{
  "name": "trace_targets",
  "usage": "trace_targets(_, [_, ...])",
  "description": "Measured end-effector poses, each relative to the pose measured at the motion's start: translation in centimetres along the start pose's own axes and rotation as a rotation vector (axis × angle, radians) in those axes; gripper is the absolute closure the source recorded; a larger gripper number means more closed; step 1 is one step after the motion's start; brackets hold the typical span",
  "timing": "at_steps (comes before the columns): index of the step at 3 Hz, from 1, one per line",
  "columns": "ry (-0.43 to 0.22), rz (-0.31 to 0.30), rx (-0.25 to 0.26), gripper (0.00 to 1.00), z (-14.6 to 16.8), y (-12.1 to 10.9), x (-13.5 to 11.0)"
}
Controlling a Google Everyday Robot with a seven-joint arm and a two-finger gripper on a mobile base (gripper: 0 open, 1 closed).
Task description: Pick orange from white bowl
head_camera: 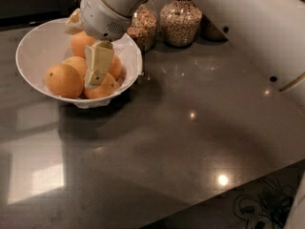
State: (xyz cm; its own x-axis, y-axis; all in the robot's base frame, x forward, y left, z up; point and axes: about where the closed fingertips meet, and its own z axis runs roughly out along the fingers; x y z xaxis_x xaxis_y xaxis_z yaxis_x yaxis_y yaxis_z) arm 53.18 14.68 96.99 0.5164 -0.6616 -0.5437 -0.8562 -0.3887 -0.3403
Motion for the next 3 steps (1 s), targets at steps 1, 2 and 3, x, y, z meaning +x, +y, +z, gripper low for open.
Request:
trace_targets(1, [-0.021, -0.093, -0.026, 0.37, 1.0, -0.4, -0.5])
trace_targets(2, [-0.042, -0.176, -0.034, 0.37, 1.7, -0.7, -0.6])
trace_targets(3, [-0.060, -0.227, -0.050, 0.27, 2.4, -0.7, -0.6])
